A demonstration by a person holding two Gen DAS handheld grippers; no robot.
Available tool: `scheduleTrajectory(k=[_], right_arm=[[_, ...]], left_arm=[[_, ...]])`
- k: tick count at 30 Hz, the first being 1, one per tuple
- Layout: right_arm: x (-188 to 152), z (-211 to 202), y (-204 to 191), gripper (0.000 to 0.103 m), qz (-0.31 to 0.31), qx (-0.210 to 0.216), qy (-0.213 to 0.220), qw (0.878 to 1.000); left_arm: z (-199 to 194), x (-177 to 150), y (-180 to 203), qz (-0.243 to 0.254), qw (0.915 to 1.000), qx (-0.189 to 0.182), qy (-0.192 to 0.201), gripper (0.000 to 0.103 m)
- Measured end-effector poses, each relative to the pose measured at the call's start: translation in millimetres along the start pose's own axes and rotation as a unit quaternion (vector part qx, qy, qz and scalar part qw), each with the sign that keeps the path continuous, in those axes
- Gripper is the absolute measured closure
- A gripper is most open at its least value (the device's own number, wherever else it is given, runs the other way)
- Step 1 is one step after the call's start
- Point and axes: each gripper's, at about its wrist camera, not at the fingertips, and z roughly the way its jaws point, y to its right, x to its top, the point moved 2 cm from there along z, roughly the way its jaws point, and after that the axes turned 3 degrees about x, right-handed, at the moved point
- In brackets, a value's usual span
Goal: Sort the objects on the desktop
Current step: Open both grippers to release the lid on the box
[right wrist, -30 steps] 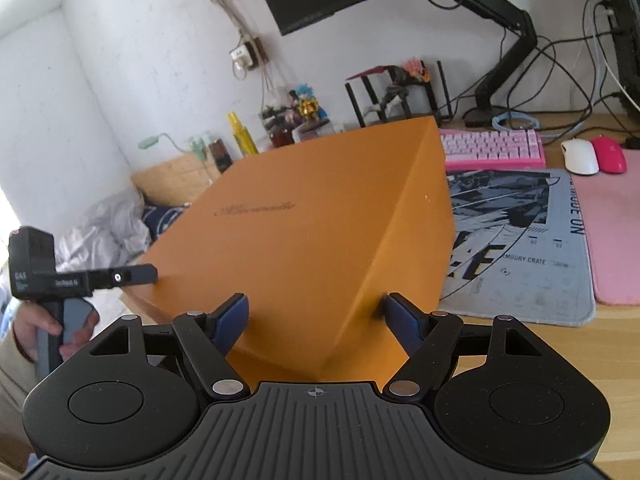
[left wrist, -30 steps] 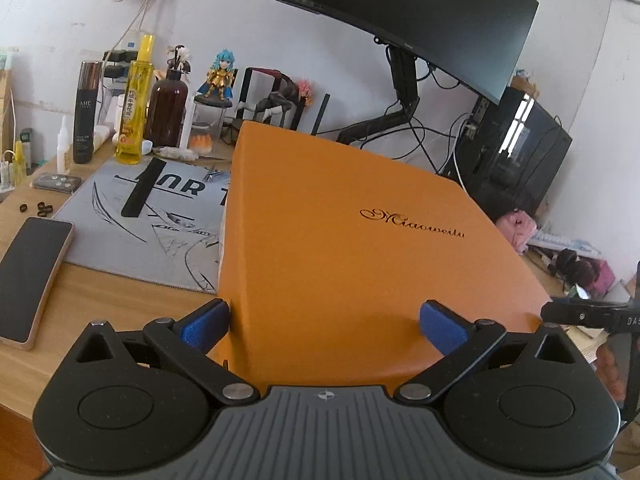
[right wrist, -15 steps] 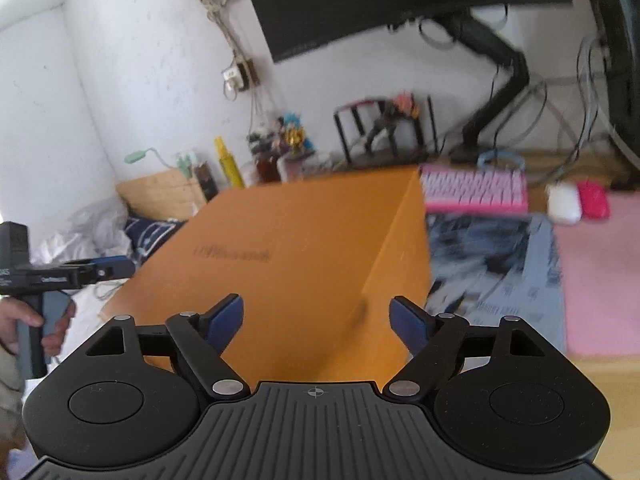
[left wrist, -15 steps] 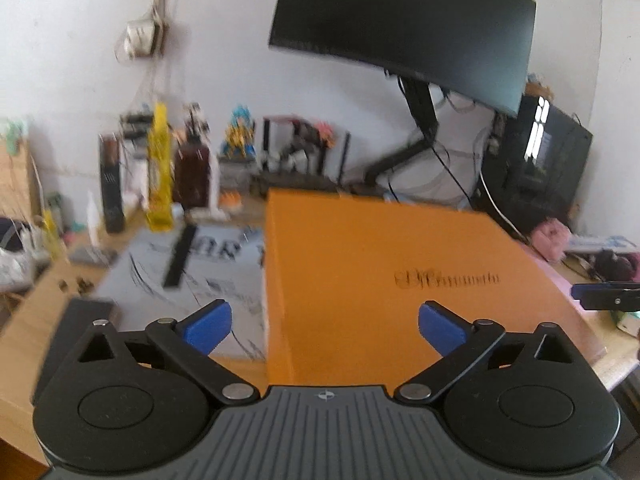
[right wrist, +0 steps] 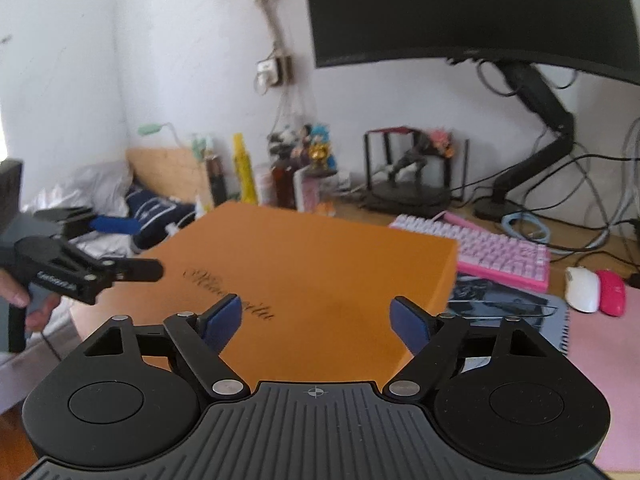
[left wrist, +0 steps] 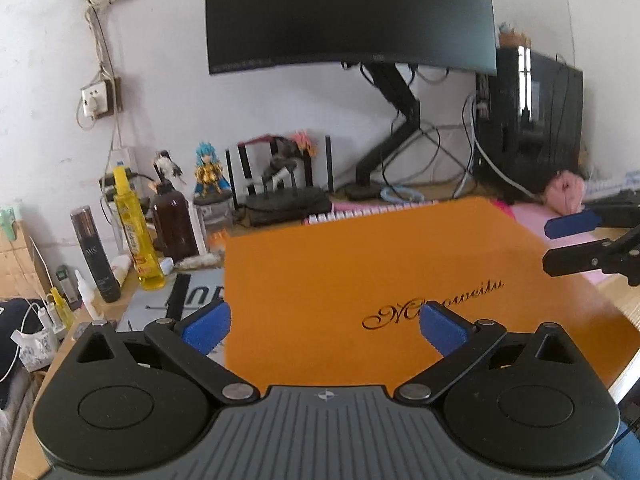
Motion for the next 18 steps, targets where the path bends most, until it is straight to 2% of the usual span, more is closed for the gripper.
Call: scheduleTrajectory(k=[3, 4, 5, 9, 18], right_arm=[[-0.6, 7.5, -0.2, 0.026, -0.008, 0.009, -0.014, 1.0], [-0.7, 8.7, 0.8, 0.034, -0.009, 0.007, -0.018, 1.0], [-0.8, 9.9, 1.7, 0.037, -0.01, 0.006, -0.021, 1.0], [-4.0, 11.7, -1.1, 0.037, -0.019, 0.007, -0.027, 0.999], [-13.5, 23.3, -6.7, 0.037, -0.046, -0.011, -0.053, 0.997]], left_arm=[[6.7, -4.4, 0.1, 0.008, 0.9998, -0.006, -0.018, 0.001], [8.4, -6.3, 0.2, 0.013, 0.9995, -0.01, -0.026, 0.005], [10.2, -7.4, 0.6, 0.015, 0.9992, -0.014, -0.034, 0.005], [12.3, -11.1, -5.1, 0.004, 0.9986, -0.032, -0.042, 0.007], [15.2, -15.5, -1.1, 0.019, 0.9981, -0.037, -0.045, 0.008]])
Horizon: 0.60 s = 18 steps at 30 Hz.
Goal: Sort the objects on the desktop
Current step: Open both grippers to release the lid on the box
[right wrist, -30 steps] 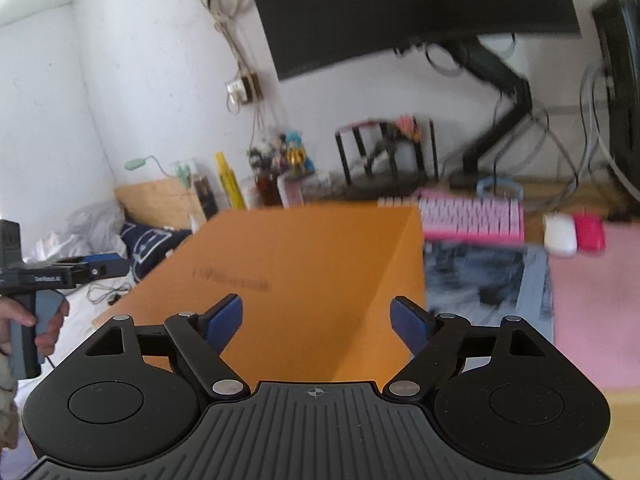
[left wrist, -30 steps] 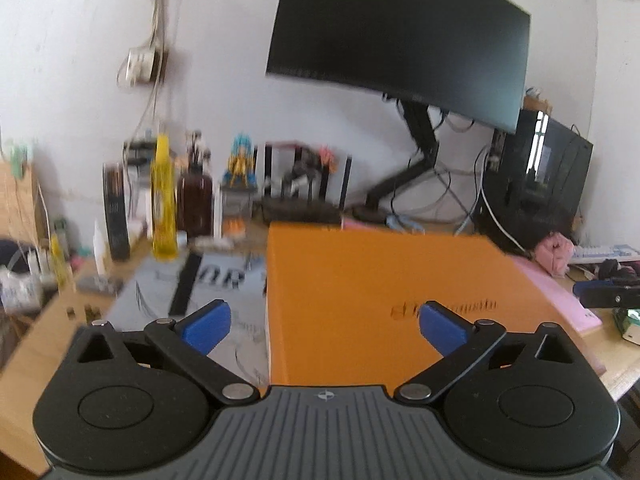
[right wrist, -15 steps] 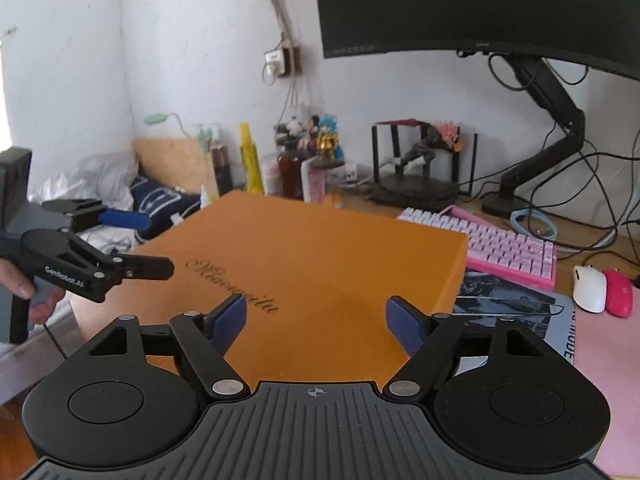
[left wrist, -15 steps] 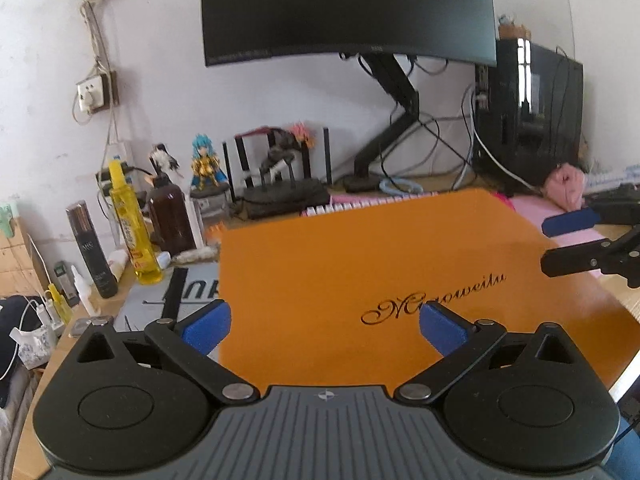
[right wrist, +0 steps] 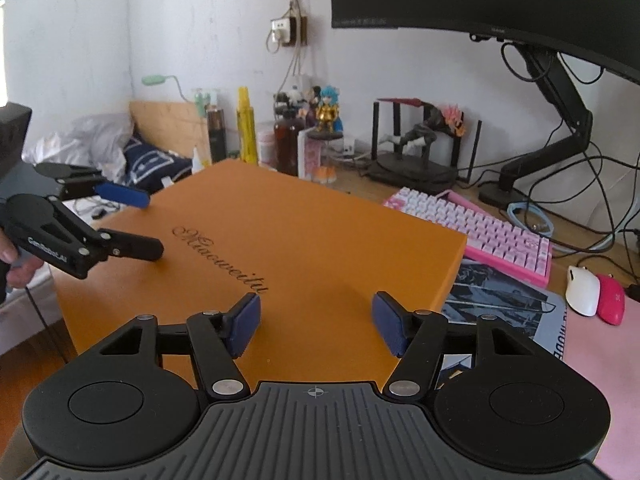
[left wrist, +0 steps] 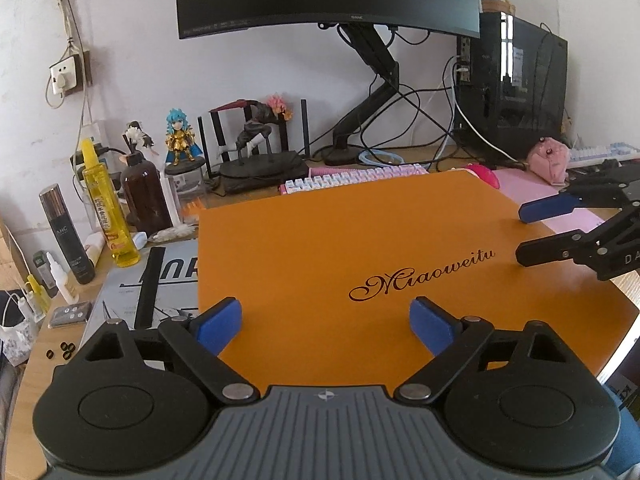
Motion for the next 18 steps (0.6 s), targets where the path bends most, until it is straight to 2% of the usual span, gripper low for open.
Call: scheduleTrajectory(k=[8, 18], right_arm=[[-5.5, 3.5, -2.2, 0.037, -0.005, -0.001, -0.004, 1.0], [-3.7, 2.9, -0.6, 0.037, -0.011, -0.002, -0.003, 1.0]], left_arm=[[6.4, -5.6, -2.4, -0.011, 0.9999, -0.01, -0.005, 0.008], [7.4, -6.8, -3.1, -0.012, 0.9998, -0.009, 0.009, 0.009]])
